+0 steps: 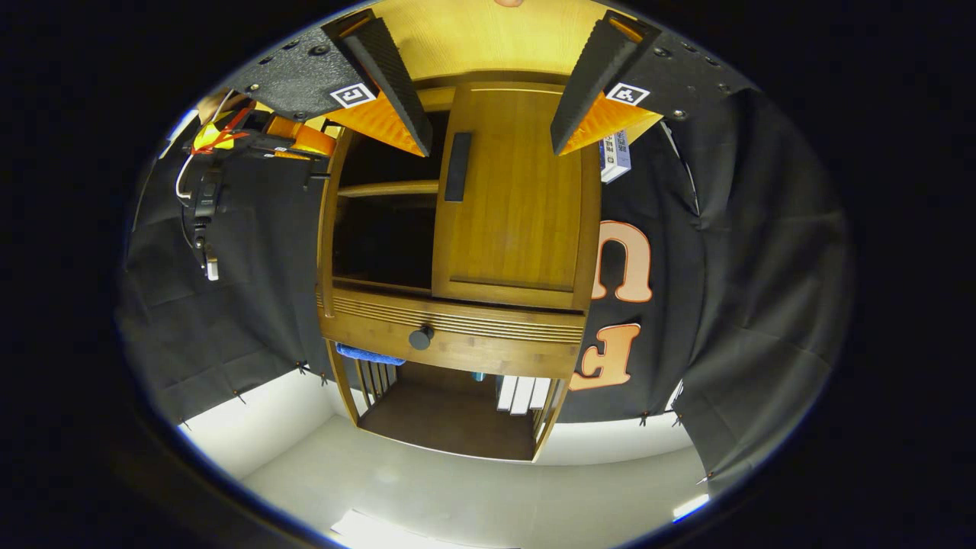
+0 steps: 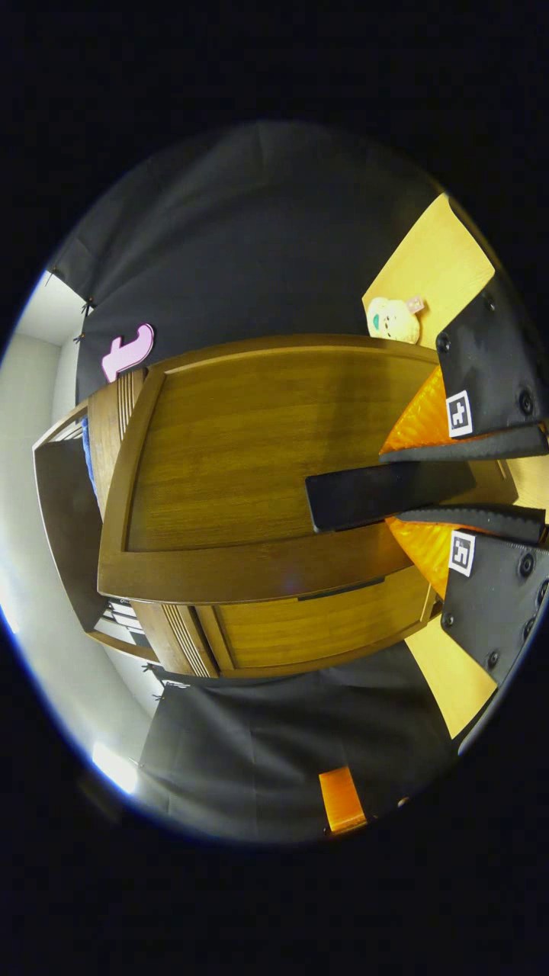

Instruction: Open the right door of the double-door shoe cabinet with the right hand, and open the left door with the left hand.

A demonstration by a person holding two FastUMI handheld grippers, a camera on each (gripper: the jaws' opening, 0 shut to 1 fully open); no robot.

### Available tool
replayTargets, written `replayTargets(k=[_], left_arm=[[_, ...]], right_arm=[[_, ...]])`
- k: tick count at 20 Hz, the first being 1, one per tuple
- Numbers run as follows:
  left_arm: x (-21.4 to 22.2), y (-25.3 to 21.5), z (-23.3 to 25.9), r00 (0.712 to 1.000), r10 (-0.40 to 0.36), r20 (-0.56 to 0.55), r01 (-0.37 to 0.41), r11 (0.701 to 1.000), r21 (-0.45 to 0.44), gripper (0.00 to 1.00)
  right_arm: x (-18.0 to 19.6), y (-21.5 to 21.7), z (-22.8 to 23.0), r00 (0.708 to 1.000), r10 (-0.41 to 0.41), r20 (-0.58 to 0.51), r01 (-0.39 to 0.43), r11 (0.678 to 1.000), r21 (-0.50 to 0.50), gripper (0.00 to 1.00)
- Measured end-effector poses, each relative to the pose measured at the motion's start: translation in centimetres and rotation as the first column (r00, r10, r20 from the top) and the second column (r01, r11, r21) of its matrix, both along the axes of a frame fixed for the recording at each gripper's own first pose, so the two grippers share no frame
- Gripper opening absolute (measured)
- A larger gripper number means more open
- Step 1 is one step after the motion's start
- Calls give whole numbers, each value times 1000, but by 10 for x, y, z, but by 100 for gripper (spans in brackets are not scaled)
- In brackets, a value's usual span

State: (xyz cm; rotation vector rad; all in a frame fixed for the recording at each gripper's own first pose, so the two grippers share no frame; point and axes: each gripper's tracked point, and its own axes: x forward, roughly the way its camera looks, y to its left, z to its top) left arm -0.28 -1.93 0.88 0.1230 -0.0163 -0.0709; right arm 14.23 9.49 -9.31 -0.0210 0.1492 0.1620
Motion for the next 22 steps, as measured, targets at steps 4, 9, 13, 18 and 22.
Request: replayTargets(k=[4,9,13,18,22], left_arm=[[-4,-11,2,1000,-9,2,9,1000,2,92],[-10,-28,3,999,-32,6,32,999,-1,92],[-12,-38,3,999,-43,3,43,999,-1,92],[-13,-49,0,999,-52,-7,52,999,-11,92],[-13,-55,-1,998,-55,-10,55,998,-16,97]], right_arm=[[-9,-10,3,1000,-12,-2,12,1000,10,35],[-19,-23,8,1000,-28,-6,28,999,30,35],[-22,-34,12,999,-45,-2,45,998,41,33],[-25,-56,19,995,-94,25,94,996,-2,24],[-31,-71,21,994,-109,25,109,994,7,24]])
